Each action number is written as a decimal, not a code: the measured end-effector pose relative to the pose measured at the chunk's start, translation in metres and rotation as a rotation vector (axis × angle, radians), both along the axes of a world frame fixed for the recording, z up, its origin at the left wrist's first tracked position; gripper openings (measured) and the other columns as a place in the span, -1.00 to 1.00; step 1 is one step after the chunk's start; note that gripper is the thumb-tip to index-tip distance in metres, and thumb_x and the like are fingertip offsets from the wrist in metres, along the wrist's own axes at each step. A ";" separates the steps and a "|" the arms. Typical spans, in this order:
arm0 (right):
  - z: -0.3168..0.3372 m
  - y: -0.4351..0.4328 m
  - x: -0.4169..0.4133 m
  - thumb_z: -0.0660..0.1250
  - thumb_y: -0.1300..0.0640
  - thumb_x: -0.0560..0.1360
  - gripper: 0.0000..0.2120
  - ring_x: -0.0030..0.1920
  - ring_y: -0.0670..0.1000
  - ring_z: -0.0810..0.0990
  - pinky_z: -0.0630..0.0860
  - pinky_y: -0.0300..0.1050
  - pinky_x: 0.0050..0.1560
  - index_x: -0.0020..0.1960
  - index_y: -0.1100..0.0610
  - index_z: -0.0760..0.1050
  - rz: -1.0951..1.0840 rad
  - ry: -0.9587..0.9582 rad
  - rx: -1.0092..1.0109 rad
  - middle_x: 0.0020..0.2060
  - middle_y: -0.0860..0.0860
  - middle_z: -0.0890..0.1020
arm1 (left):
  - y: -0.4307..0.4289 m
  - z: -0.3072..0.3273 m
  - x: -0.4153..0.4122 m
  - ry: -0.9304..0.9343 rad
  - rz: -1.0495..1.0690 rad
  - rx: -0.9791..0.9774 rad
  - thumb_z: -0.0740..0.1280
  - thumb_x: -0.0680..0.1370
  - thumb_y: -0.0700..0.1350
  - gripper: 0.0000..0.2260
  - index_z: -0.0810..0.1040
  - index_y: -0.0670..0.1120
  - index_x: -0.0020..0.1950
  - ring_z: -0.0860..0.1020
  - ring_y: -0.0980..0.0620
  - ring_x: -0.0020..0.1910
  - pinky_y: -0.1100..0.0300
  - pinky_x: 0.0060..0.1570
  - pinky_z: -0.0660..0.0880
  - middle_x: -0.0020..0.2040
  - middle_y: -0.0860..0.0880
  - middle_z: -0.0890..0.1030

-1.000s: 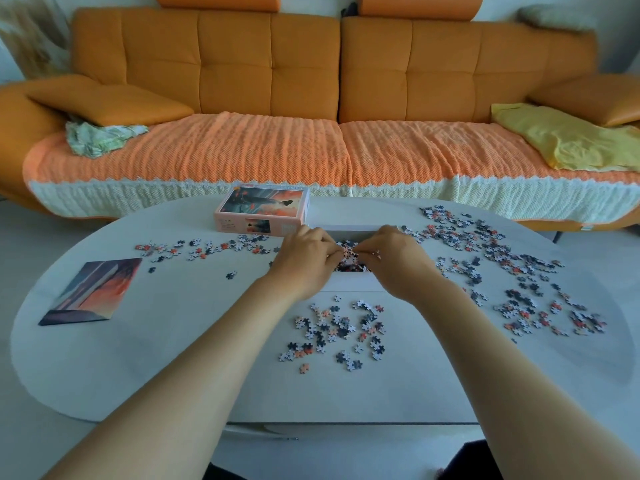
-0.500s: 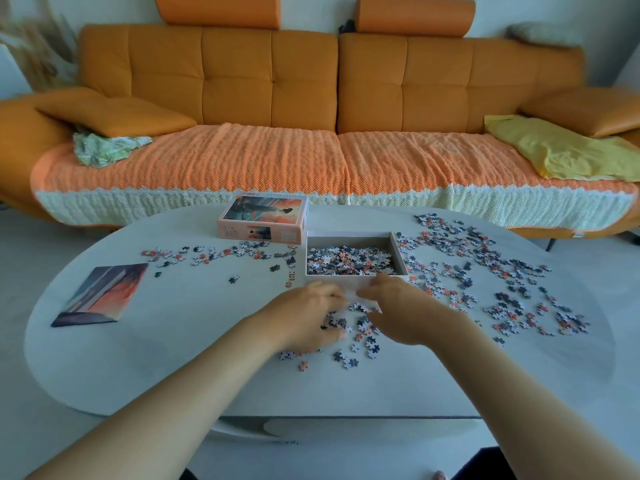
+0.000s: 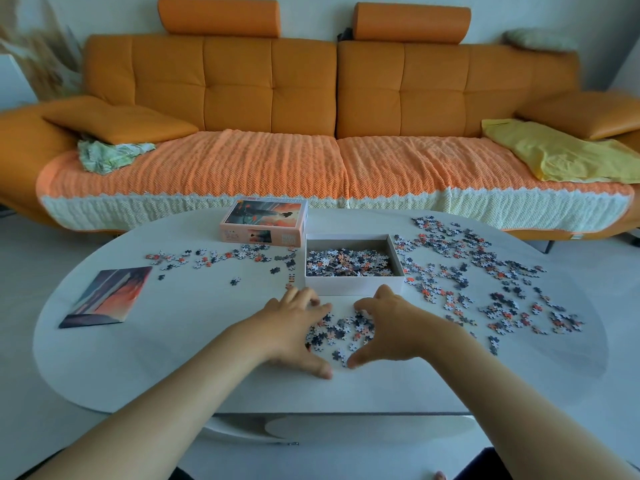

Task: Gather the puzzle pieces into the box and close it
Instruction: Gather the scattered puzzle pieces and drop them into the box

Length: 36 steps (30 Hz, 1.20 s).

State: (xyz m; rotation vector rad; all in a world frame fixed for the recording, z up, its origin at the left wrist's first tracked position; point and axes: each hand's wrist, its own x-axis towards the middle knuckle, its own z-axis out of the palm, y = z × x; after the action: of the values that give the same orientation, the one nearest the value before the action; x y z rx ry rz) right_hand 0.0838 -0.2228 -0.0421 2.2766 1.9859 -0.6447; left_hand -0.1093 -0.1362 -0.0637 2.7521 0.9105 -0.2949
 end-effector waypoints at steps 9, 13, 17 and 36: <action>-0.005 0.014 -0.010 0.52 -0.14 0.35 -0.36 0.00 0.01 0.50 0.49 -0.17 -0.10 0.35 0.03 0.44 -0.090 0.113 0.117 0.15 0.00 0.33 | 0.013 0.001 0.006 -0.252 0.055 -0.141 0.43 0.46 0.17 -0.37 0.35 0.08 0.48 0.33 0.16 0.27 0.18 0.22 0.38 0.22 0.17 0.32; -0.006 0.013 -0.016 0.51 -0.22 0.31 -0.26 0.00 0.04 0.53 0.53 -0.11 -0.04 0.39 0.03 0.38 -0.084 0.107 0.096 0.18 0.01 0.30 | 0.018 0.005 -0.004 -0.092 0.048 -0.125 0.46 0.39 0.24 -0.19 0.19 0.05 0.55 0.15 0.15 0.39 0.14 0.34 0.29 0.32 0.14 0.22; -0.008 0.018 -0.026 0.53 -0.16 0.33 -0.35 -0.07 0.03 0.51 0.51 -0.15 -0.13 0.34 0.03 0.46 -0.064 0.130 0.126 0.08 -0.01 0.34 | 0.016 0.005 -0.002 -0.146 0.059 -0.177 0.46 0.47 0.09 -0.38 0.33 0.10 0.48 0.36 0.14 0.18 0.19 0.20 0.37 0.19 0.14 0.30; 0.002 0.038 -0.025 0.46 0.17 0.39 -0.93 -0.28 0.00 0.70 0.50 -0.35 -0.43 -0.15 0.03 0.69 -0.186 0.289 0.177 -0.37 -0.02 0.68 | 0.015 0.007 0.016 -0.431 0.219 -0.136 0.40 0.50 -0.19 -0.81 0.67 0.01 0.07 0.54 0.14 -0.12 0.29 -0.07 0.46 0.05 0.07 0.63</action>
State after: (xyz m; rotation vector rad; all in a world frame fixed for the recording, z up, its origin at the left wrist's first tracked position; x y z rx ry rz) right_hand 0.0589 -0.1845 -0.0404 2.6292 2.0378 -0.8933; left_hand -0.0936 -0.1211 -0.0565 2.4198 1.0113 0.2565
